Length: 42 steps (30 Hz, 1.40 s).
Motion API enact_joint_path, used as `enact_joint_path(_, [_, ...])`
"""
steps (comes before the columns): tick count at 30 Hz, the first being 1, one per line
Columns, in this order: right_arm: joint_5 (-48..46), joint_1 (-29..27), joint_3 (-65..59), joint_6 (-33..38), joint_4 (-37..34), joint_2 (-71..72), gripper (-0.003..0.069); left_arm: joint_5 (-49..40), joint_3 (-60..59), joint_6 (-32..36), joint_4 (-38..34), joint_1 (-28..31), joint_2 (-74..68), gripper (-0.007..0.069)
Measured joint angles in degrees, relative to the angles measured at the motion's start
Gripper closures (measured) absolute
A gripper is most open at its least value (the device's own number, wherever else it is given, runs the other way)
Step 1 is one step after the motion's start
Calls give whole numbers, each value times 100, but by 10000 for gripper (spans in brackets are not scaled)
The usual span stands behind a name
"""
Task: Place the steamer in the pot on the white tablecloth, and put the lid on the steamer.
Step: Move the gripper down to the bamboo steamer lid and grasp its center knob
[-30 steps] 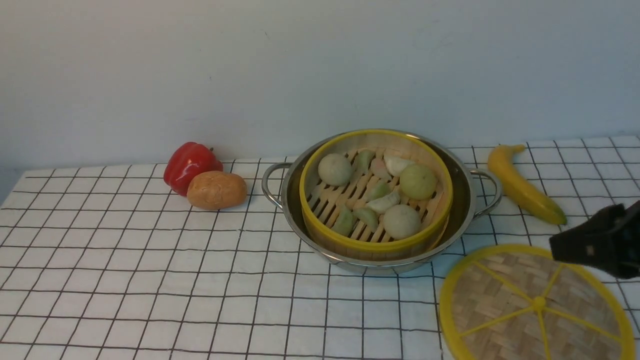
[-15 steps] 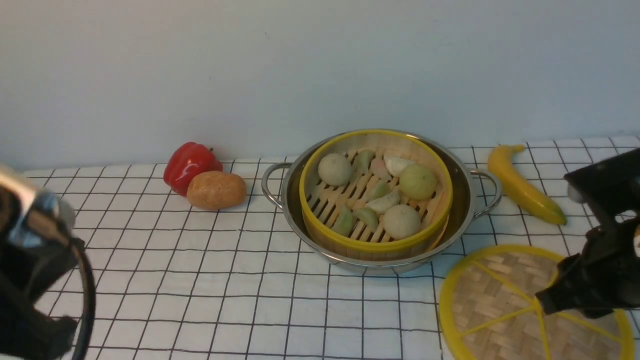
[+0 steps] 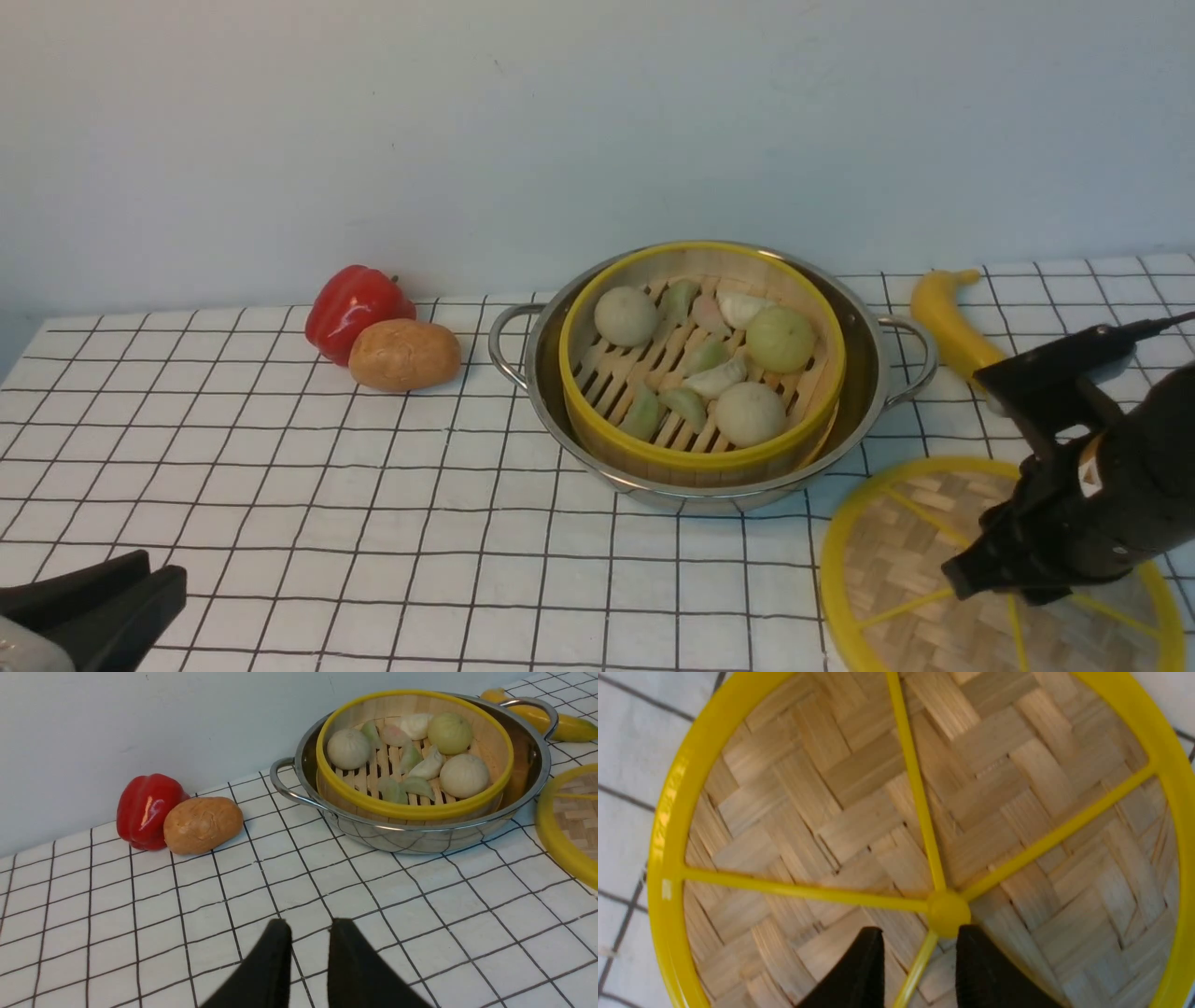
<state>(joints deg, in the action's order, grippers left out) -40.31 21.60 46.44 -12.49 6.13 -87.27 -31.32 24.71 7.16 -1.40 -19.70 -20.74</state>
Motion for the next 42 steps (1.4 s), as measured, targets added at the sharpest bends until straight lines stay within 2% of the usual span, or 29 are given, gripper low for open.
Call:
enact_joint_path(25, [321,0,48,-336,464,-412,417,0,0,-1,-16,0,0,497])
enact_joint_path(29, [334,0,48,-348,464,-500,452,0,0,-1,-16,0,0,497])
enact_joint_path(32, [334,0,48,-352,495,-522,511,0,0,-1,-16,0,0,497])
enact_joint_path(34, [329,0,48,-352,508,-522,510,0,0,-1,-16,0,0,497])
enact_joint_path(38, [-256,0,229,-352,507,-522,510,0,0,-1,-16,0,0,497])
enact_joint_path(42, [-1365,0,840,-352,507,-429,510,0,0,-1,-16,0,0,497])
